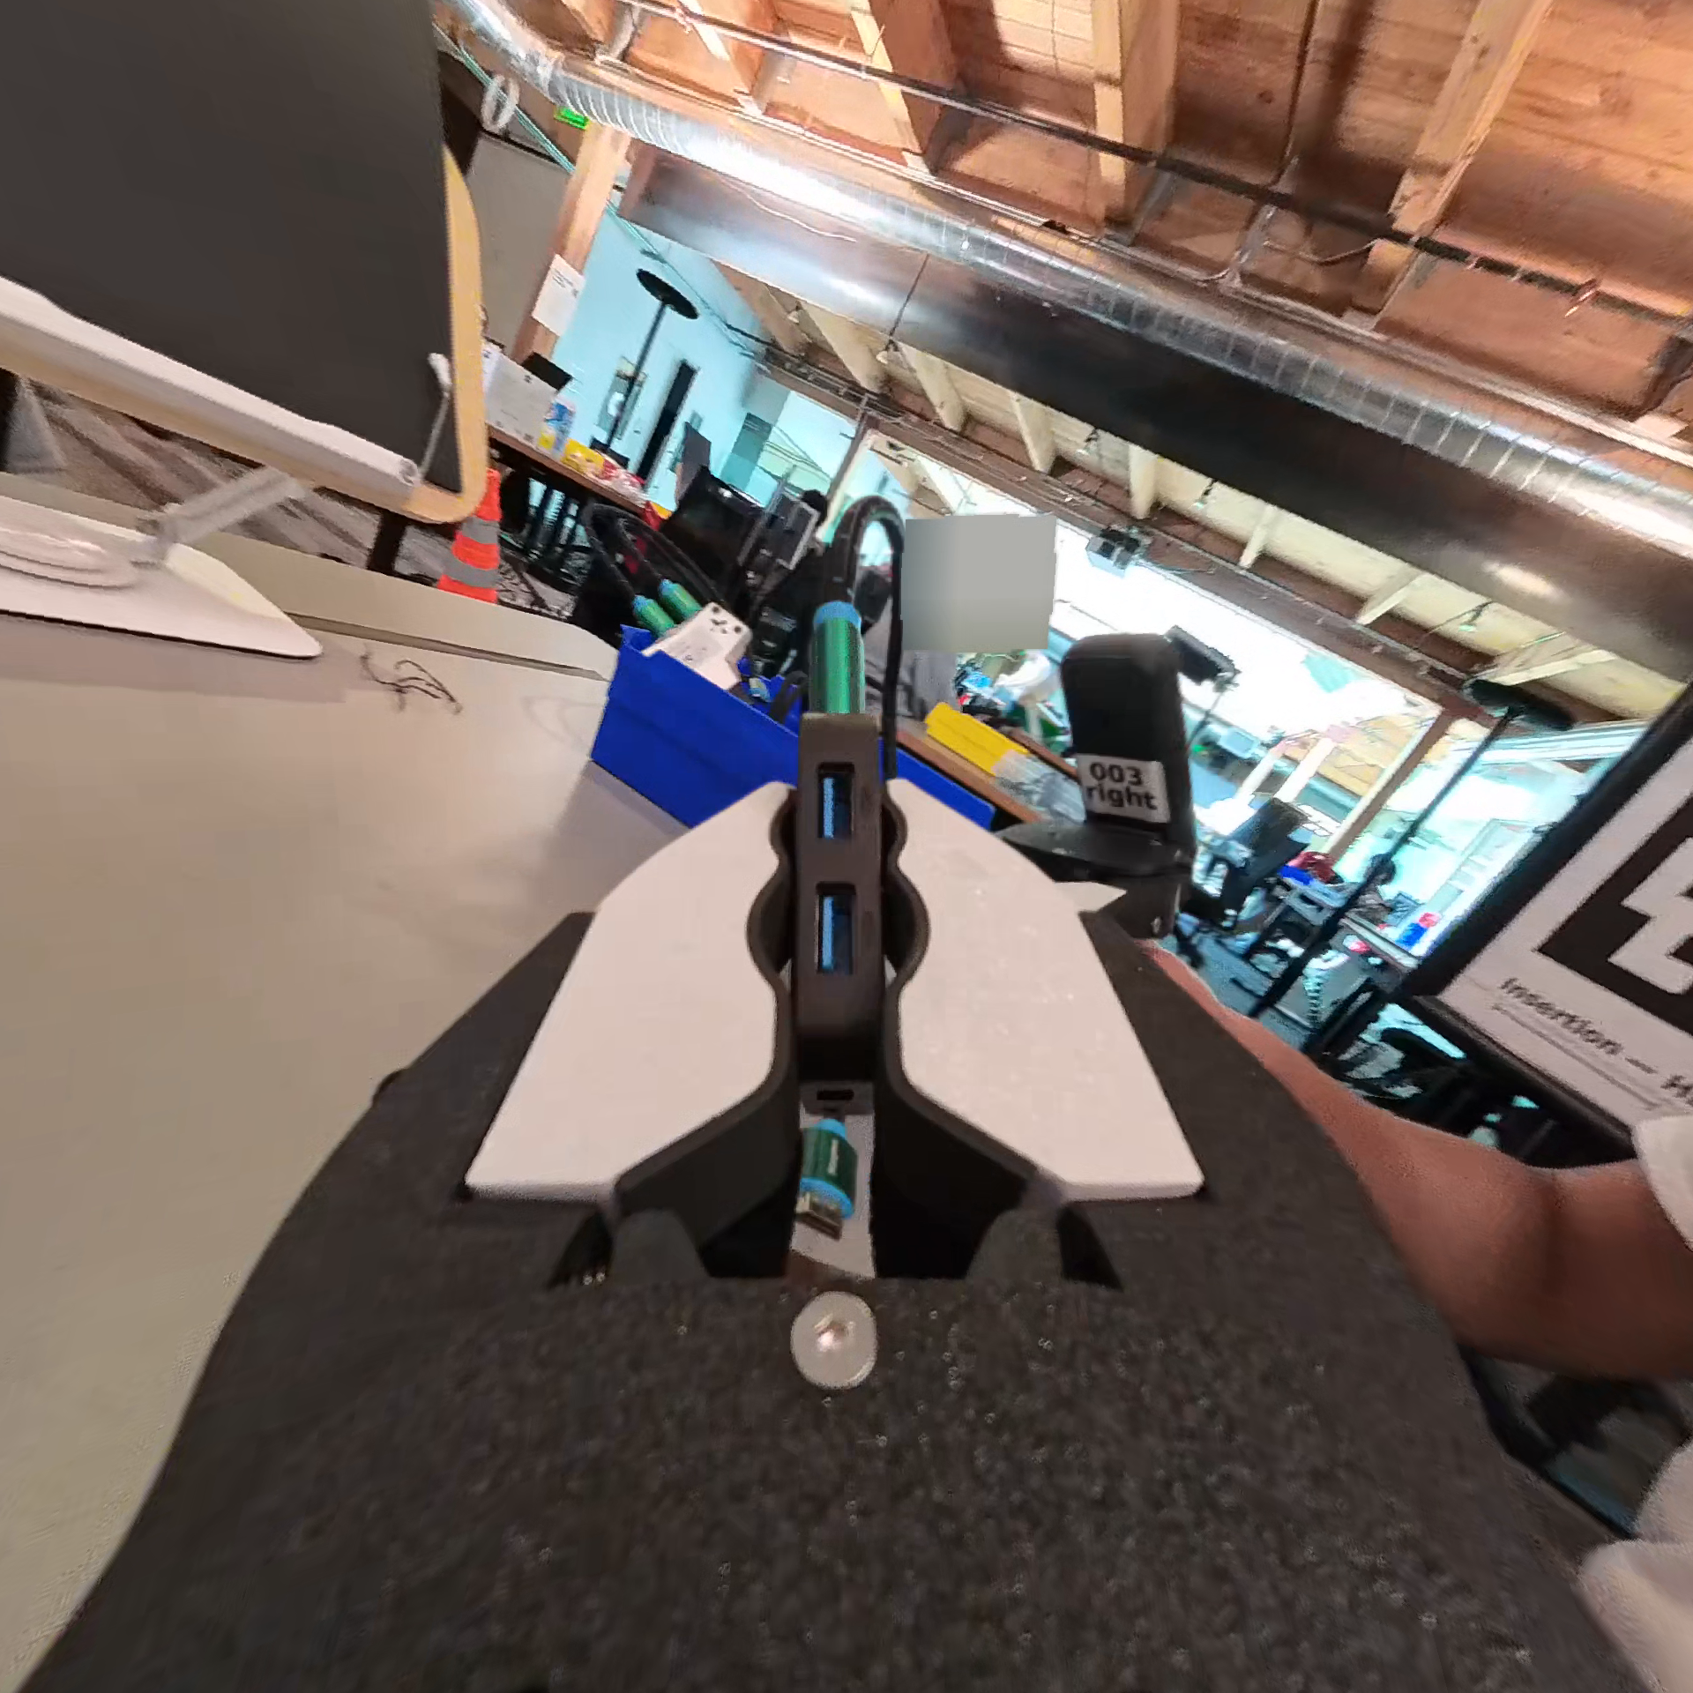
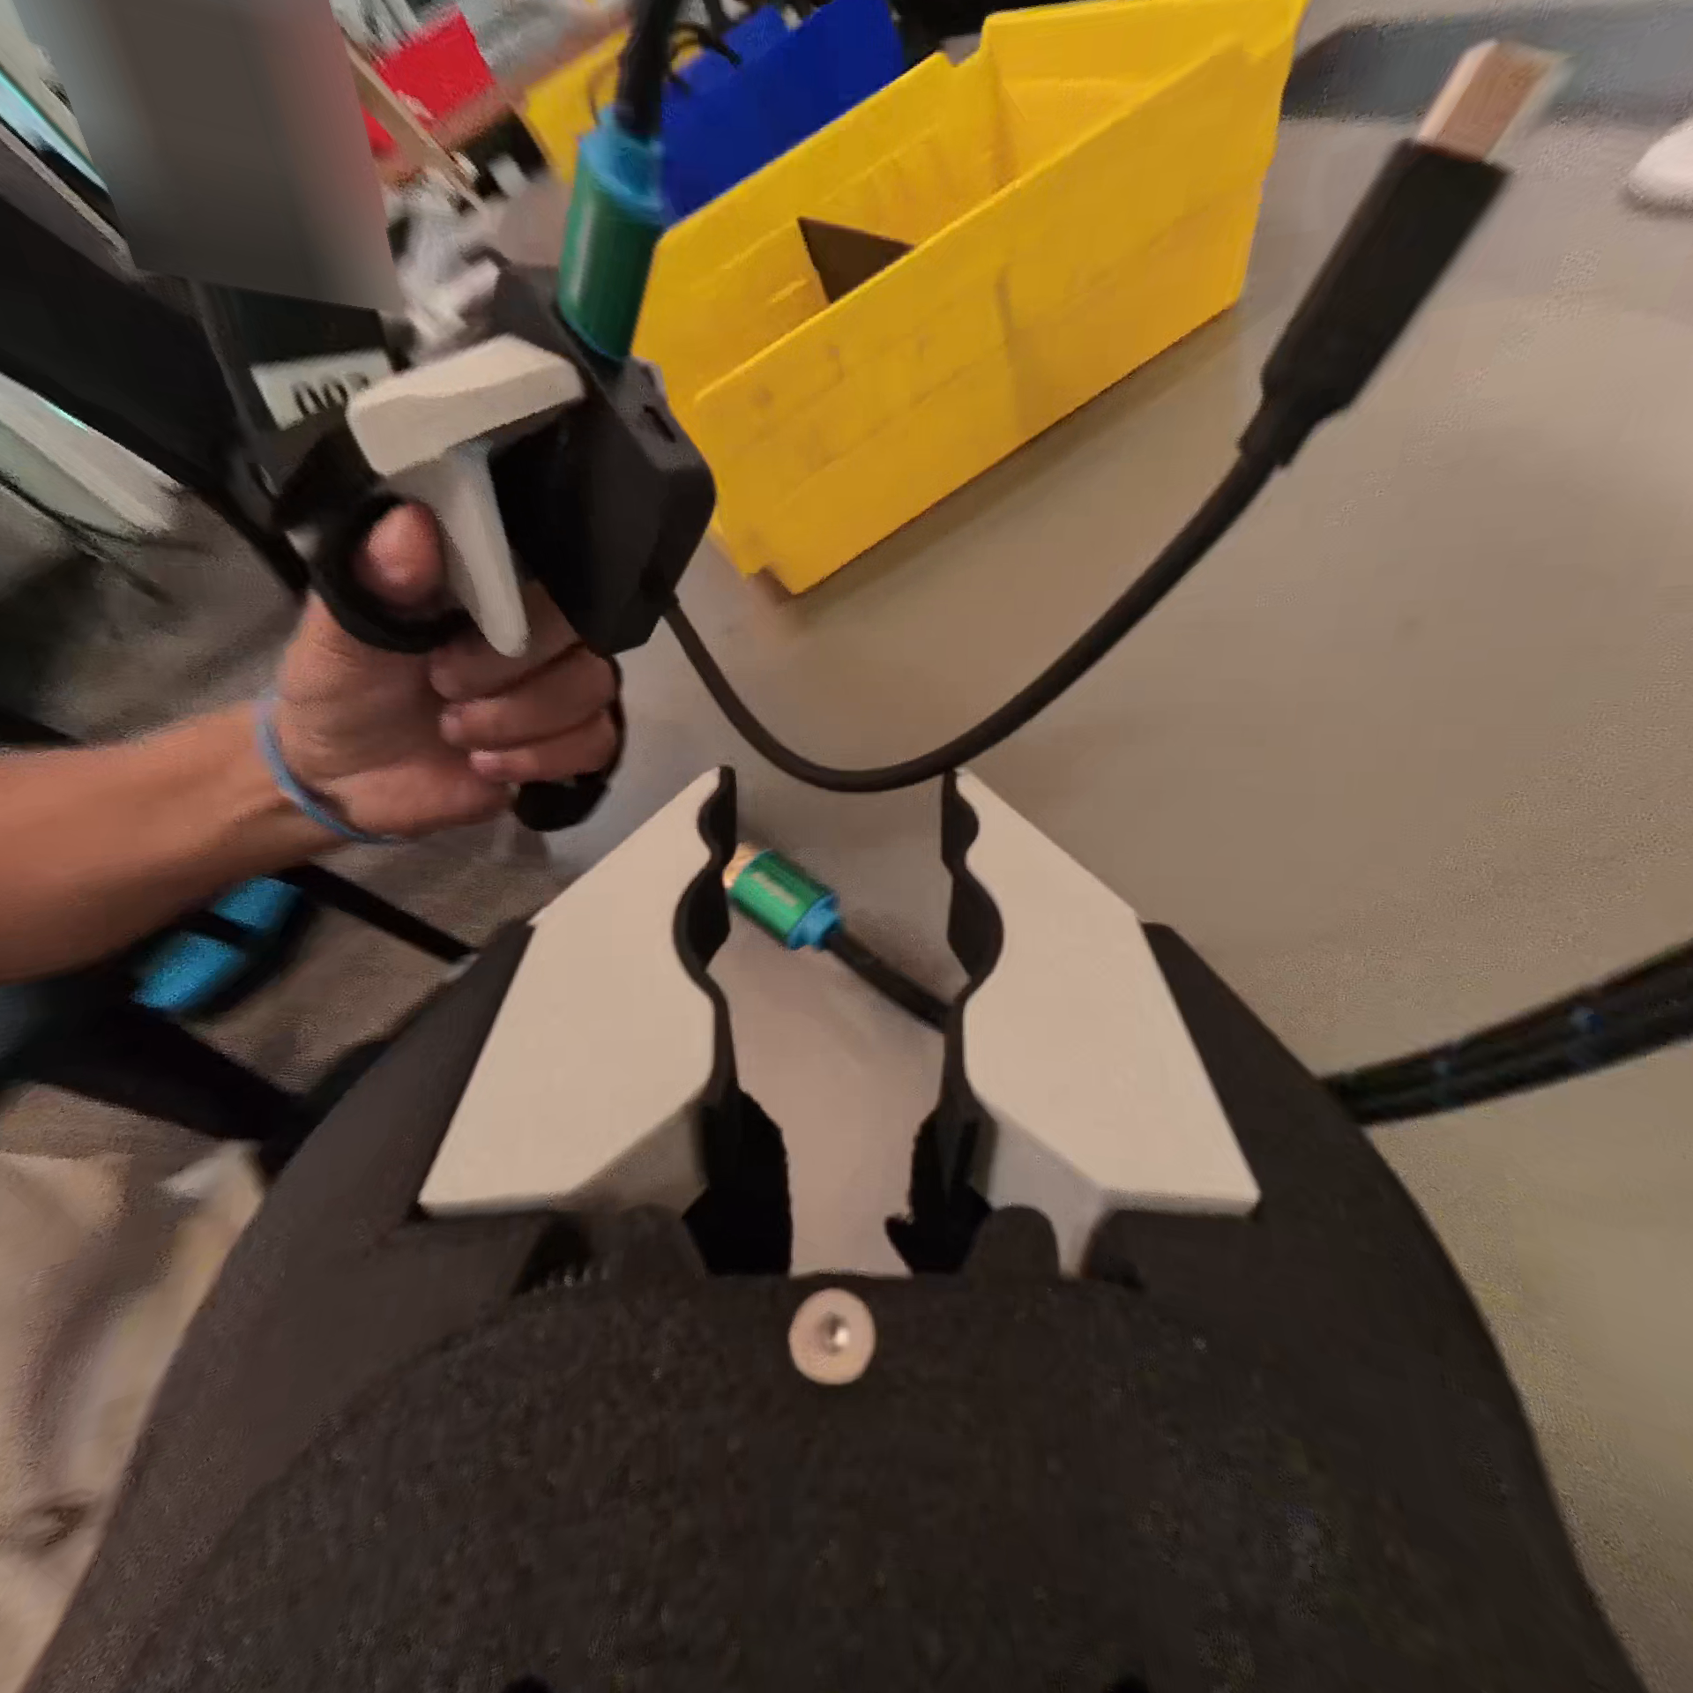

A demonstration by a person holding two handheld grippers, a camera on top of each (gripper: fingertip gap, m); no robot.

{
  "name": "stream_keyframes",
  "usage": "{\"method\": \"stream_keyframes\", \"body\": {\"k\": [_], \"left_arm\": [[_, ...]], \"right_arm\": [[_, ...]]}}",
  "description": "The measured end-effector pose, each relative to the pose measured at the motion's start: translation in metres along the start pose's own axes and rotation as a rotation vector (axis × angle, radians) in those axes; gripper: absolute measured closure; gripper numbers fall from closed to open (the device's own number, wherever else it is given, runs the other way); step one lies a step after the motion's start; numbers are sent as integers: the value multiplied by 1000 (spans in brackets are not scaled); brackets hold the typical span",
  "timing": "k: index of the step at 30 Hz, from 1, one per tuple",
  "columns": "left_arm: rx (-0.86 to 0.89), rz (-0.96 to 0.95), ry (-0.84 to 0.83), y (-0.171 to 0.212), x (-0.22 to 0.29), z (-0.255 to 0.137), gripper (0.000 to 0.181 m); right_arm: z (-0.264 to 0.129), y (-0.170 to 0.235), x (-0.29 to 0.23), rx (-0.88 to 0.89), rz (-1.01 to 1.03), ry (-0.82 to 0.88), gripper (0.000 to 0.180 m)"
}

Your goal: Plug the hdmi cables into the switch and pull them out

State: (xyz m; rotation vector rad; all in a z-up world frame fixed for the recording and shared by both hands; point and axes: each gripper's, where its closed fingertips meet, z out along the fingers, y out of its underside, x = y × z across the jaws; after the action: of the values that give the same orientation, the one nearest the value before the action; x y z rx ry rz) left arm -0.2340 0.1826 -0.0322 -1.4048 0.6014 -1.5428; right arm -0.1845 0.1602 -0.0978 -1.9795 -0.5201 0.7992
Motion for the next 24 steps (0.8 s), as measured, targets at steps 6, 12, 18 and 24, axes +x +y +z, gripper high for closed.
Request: {"method": "stream_keyframes", "body": {"k": [6,12,18,24], "left_arm": [[-7,-100,107,-3,3,-3,167],[-102,-75,285,15,40,7,167],[-137,-59,302,28,48,13,167],[-155,-48,244,27,38,4,135]], "right_arm": [[-21,-38,-24,75,-264,93,144],[-5,-29,-50,78,-211,-81,140],[-5,-24,-59,43,-122,-168,157],[-19,-33,-48,-8,-131,-114,164]]}}
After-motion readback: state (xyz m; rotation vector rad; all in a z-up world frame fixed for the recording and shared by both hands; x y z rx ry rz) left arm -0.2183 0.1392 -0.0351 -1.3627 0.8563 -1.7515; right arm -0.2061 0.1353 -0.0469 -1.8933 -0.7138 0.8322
